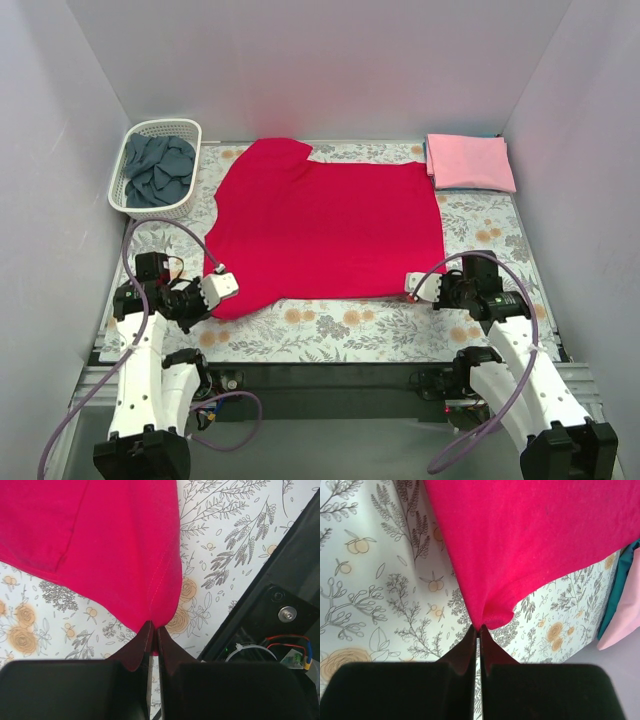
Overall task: Fold and stack the t-shirts
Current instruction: Fold the tshirt
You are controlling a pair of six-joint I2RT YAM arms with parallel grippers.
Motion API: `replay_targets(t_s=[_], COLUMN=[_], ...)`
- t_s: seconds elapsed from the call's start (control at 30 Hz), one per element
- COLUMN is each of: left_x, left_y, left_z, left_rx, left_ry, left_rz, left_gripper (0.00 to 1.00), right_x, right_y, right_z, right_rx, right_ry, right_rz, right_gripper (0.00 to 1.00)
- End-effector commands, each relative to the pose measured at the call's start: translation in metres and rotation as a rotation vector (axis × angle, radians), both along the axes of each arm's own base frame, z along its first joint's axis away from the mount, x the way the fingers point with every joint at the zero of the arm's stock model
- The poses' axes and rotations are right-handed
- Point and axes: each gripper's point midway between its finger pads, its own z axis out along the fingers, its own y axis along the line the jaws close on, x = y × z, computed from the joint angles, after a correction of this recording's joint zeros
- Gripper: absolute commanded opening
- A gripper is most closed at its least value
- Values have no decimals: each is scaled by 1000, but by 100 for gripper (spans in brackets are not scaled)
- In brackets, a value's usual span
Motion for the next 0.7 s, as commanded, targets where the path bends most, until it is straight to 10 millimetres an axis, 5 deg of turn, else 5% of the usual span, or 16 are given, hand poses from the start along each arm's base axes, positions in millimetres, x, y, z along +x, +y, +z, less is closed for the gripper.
replay_targets(t_s=[0.0,0.3,0.67], left_x=[-12,18,130], left_y=[6,4,9], left_z=[15,45,90], left_rx=[48,0,-126], left_ry=[12,0,-77], left_rz=[-16,4,146], left_gripper=[0,0,0], right_x=[-18,-24,28], right_y=[-8,-13,-1], right_z=[4,0,34], right_rx=[-27,-23,40], right_ry=[20,60,122], right_rz=[-3,-24,-39], right_gripper=[1,1,1])
